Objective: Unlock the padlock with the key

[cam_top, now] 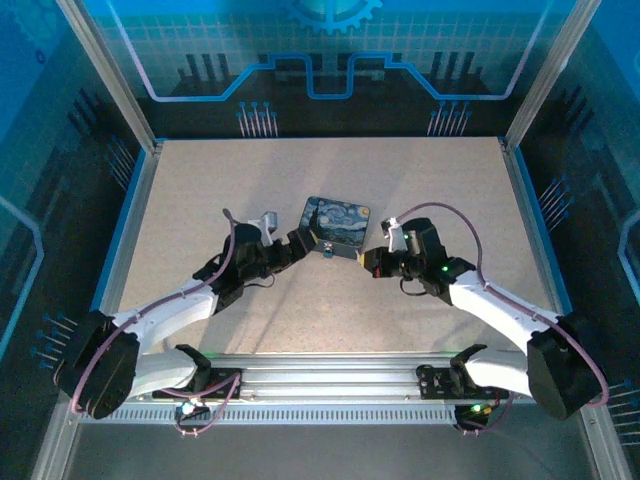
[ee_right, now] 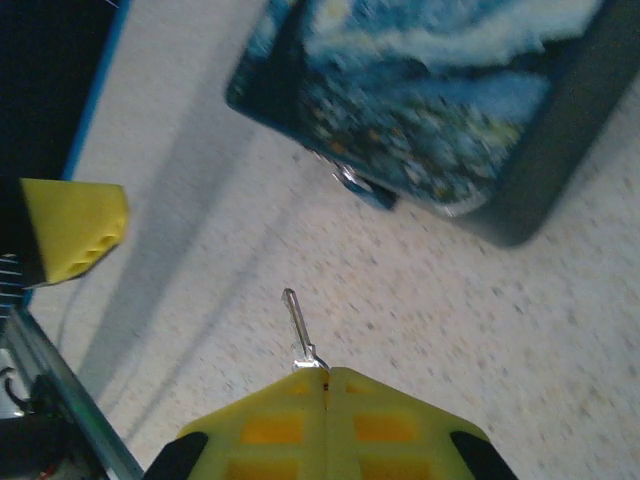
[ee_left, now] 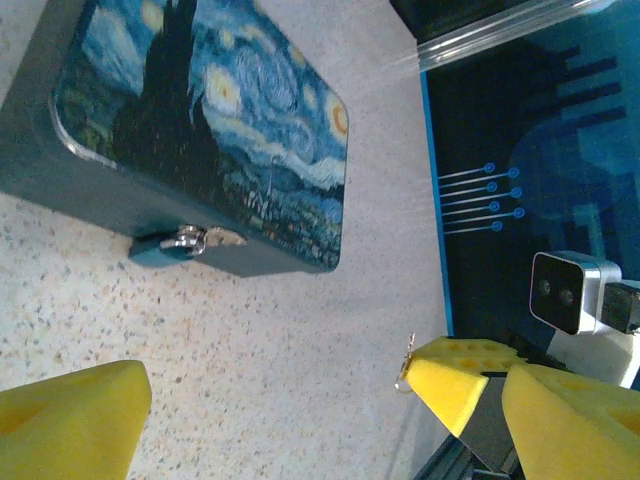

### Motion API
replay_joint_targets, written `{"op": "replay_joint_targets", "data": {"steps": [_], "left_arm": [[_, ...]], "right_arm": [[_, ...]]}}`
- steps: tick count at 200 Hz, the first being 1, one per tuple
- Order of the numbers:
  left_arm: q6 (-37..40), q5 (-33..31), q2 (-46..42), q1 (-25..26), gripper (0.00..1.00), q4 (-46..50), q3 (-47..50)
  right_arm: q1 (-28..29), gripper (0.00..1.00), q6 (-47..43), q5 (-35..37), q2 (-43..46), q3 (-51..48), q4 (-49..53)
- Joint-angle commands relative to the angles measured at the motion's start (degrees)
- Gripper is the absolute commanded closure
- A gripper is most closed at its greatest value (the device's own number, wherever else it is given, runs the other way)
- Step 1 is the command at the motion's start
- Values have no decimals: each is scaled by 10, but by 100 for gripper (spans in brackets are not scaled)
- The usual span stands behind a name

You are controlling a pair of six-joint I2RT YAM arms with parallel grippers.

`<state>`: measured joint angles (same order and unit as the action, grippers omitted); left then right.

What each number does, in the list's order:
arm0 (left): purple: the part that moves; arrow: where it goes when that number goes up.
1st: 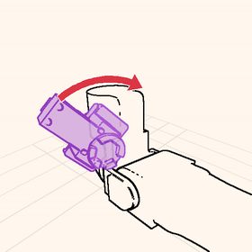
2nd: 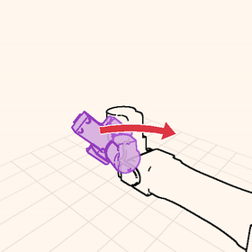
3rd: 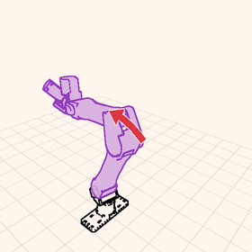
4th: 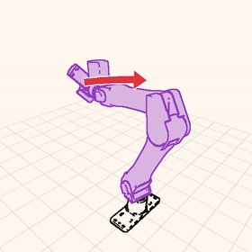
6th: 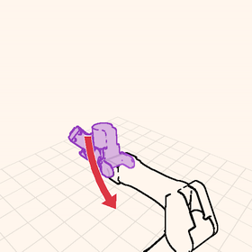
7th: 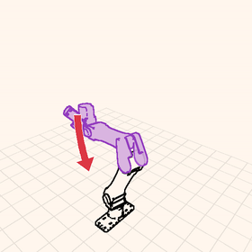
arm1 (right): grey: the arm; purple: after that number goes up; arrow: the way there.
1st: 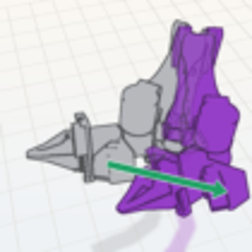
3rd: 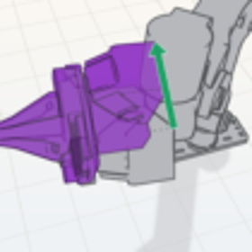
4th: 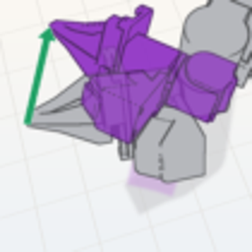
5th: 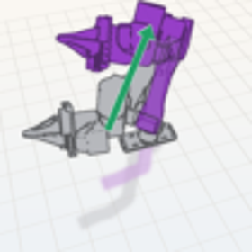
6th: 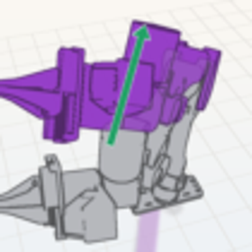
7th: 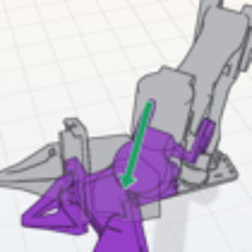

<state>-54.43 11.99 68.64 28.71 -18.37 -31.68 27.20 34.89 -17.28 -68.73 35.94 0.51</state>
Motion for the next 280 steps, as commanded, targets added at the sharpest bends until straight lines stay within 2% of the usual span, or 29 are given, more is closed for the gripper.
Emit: {"op": "replay_joint_targets", "data": {"steps": [1,27,71,136,197,248,280], "left_arm": [[20,26,-18,-16,8,-10,-35],[43,30,-18,-23,8,4,-64],[79,48,-3,-35,11,28,-114],[89,109,59,-29,23,-3,-165],[81,119,108,-4,27,-26,-179],[91,101,115,-3,30,-14,-180],[93,102,119,-3,37,-13,-179]], "right_arm": [[-16,100,8,-62,-25,31,-102],[-20,100,1,-103,-58,59,-149],[-30,100,-9,-130,-102,93,-192],[-32,100,-18,-173,-130,104,-232],[-12,100,-7,-192,-164,117,-254],[-3,100,-2,-195,-159,113,-255],[5,100,2,-205,-158,109,-260]]}}
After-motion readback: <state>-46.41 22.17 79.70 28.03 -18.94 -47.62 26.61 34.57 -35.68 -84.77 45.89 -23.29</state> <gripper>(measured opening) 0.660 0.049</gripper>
